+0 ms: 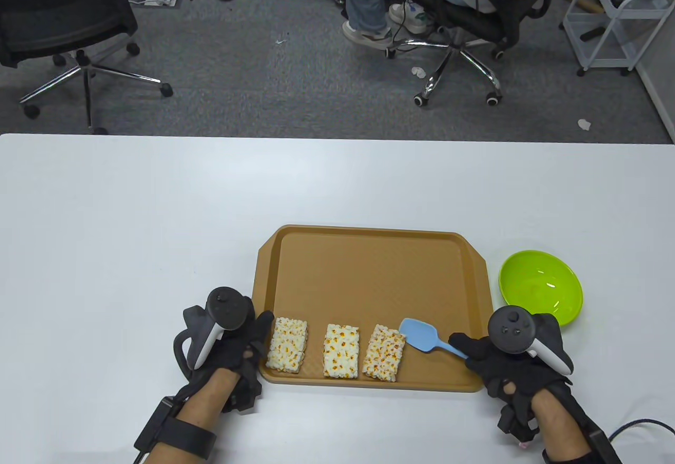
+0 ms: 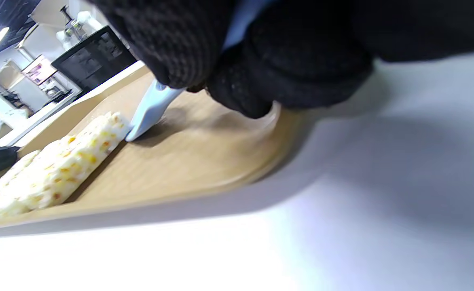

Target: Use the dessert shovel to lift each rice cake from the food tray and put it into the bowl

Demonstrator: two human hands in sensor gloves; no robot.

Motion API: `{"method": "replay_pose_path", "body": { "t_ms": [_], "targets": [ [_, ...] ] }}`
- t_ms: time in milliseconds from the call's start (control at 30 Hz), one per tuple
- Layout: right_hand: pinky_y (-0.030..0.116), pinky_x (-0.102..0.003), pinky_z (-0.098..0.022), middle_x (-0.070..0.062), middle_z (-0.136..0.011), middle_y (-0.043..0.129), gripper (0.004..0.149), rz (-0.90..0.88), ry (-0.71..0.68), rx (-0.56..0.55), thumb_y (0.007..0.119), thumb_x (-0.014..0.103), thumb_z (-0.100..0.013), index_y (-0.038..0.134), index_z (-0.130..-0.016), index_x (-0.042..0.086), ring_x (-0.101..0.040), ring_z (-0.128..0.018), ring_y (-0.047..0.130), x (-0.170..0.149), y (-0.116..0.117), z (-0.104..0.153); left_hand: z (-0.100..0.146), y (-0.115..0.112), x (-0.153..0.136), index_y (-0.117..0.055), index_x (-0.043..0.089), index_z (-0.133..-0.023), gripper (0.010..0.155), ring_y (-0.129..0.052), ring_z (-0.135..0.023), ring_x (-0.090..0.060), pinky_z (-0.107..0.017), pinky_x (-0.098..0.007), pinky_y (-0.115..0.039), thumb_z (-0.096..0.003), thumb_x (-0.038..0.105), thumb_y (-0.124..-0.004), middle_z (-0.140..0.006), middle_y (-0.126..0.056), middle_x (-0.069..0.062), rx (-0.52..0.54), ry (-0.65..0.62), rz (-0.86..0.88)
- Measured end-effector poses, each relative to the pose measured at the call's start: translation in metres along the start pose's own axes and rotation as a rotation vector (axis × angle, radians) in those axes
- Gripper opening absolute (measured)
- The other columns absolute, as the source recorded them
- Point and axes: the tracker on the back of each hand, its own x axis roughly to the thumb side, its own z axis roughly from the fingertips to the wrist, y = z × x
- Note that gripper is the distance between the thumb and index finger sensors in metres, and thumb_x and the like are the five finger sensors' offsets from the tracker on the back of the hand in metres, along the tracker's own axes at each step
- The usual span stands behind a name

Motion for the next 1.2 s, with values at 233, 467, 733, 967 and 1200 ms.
{"method": "replay_pose_path", "body": {
  "t_ms": [233,467,733,967,1200],
  "targets": [
    [0.088,-0.038,-0.014,0.0,-0.062,0.093,0.056,-0.012,-0.033,0.034,0.078,0.03,-0.036,0.073,-0.092,0.03,-0.023,-0.03,0.098,0.017,0.015,0.001,0.0,0.0,0.0,-0.067,0.011,-0.097,0.068,-0.105,-0.004,-0.013,0.007,-0.03,-0.086,-0.047,0.056,-0.078,-0.041,-0.103,-0.006,0.001,0.001,-0.001],
    [0.088,-0.036,-0.013,0.001,-0.062,0.093,0.056,-0.014,-0.048,0.01,0.077,0.031,-0.037,0.072,-0.092,0.029,-0.022,-0.029,0.098,0.034,0.027,0.0,0.0,0.0,0.0,-0.067,0.011,-0.097,0.068,-0.105,-0.004,-0.013,0.007,-0.03,-0.086,-0.047,0.056,-0.078,-0.042,-0.103,-0.006,-0.003,0.0,0.003],
    [0.087,-0.032,-0.009,0.002,-0.058,0.094,0.055,-0.073,-0.064,-0.011,0.077,0.035,-0.037,0.073,-0.091,0.028,-0.018,-0.024,0.098,0.044,0.036,-0.006,0.0,0.0,0.0,-0.066,0.011,-0.097,0.068,-0.105,-0.004,-0.013,0.007,-0.031,-0.086,-0.0471,0.055,-0.078,-0.042,-0.103,-0.006,-0.005,-0.001,0.002],
    [0.086,-0.031,-0.009,0.002,-0.059,0.093,0.056,-0.144,-0.094,0.025,0.074,0.034,-0.037,0.072,-0.092,0.026,-0.016,-0.024,0.096,0.045,0.042,-0.012,0.0,0.0,0.0,-0.066,0.011,-0.097,0.068,-0.105,-0.004,-0.013,0.007,-0.031,-0.087,-0.0469,0.055,-0.078,-0.042,-0.103,-0.006,-0.01,-0.002,0.011],
    [0.086,-0.031,-0.01,0.001,-0.06,0.092,0.056,-0.3,-0.086,0.074,0.073,0.033,-0.037,0.072,-0.093,0.024,-0.017,-0.025,0.095,0.031,0.039,-0.014,0.0,0.0,-0.001,-0.066,0.012,-0.097,0.068,-0.105,-0.005,-0.014,0.006,-0.031,-0.087,-0.047,0.055,-0.077,-0.042,-0.102,-0.006,-0.019,0.0,0.034]
  ]
}}
